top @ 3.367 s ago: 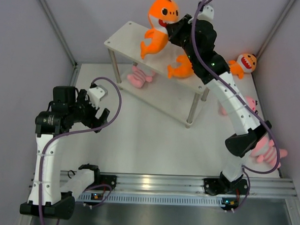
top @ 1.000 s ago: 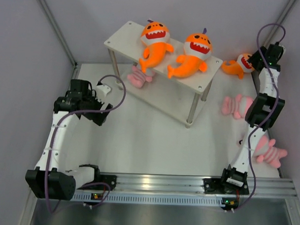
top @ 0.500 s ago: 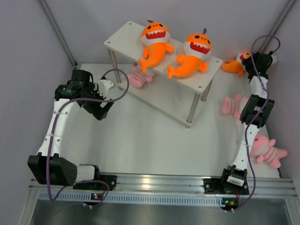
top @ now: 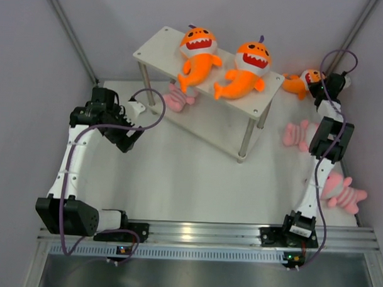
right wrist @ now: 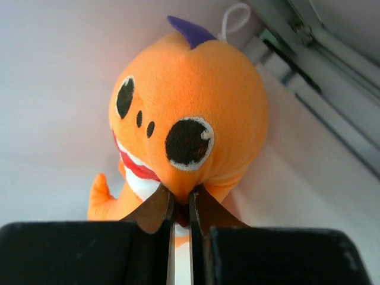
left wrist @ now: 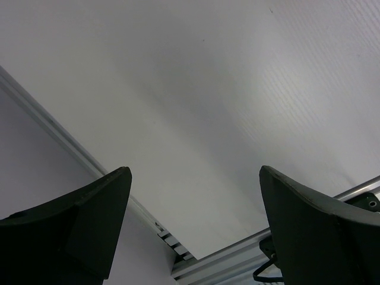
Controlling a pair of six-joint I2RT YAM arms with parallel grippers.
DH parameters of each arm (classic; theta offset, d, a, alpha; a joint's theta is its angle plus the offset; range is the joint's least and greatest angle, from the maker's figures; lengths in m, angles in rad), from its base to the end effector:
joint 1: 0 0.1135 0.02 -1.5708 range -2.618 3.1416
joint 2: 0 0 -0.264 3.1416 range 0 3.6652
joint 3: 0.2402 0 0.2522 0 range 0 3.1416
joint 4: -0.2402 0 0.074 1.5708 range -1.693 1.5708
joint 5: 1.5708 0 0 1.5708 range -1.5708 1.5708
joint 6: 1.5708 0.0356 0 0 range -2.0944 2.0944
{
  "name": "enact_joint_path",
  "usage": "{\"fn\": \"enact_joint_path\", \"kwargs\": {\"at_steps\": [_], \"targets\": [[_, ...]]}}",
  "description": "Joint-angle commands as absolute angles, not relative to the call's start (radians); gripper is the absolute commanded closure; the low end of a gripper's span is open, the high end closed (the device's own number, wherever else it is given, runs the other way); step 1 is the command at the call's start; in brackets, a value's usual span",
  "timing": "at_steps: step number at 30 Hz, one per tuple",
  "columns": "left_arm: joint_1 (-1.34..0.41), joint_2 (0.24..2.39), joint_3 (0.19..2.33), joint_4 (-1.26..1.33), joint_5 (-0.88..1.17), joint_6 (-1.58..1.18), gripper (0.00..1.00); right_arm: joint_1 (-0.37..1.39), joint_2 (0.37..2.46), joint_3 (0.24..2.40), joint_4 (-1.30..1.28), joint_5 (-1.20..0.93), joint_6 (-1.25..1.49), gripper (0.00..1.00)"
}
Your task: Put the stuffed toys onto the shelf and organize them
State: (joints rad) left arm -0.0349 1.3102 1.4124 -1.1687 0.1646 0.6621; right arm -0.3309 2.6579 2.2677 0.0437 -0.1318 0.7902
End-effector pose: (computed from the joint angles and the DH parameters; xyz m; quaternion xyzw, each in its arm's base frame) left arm 0.2419 -0.0143 0.3577 0.3489 0.9001 0.0010 0.2611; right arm 0.5745 -0.1924 0.1615 0.4021 0.7118 0.1830 0.5461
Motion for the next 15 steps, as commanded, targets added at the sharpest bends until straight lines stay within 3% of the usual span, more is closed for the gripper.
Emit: {"fn": "enact_joint_path", "kwargs": {"at_steps": [1, 7, 15], "targets": [[-0.043, 1.263, 1.373, -1.184, 0.124, 0.709, 0.06, -0.339, 2.277, 1.982, 0.240, -0.127, 0.814, 1.00], [-0.067, 1.174, 1.396, -1.184, 0.184, 0.706, 0.05, -0.347, 1.797, 1.763, 0.178, -0.028, 0.790, 1.00], [-0.074, 1.049, 1.474, -1.180, 0.310, 0.687, 0.05, -0.315, 1.386, 1.789, -0.076, -0.035, 0.735, 1.00]]}}
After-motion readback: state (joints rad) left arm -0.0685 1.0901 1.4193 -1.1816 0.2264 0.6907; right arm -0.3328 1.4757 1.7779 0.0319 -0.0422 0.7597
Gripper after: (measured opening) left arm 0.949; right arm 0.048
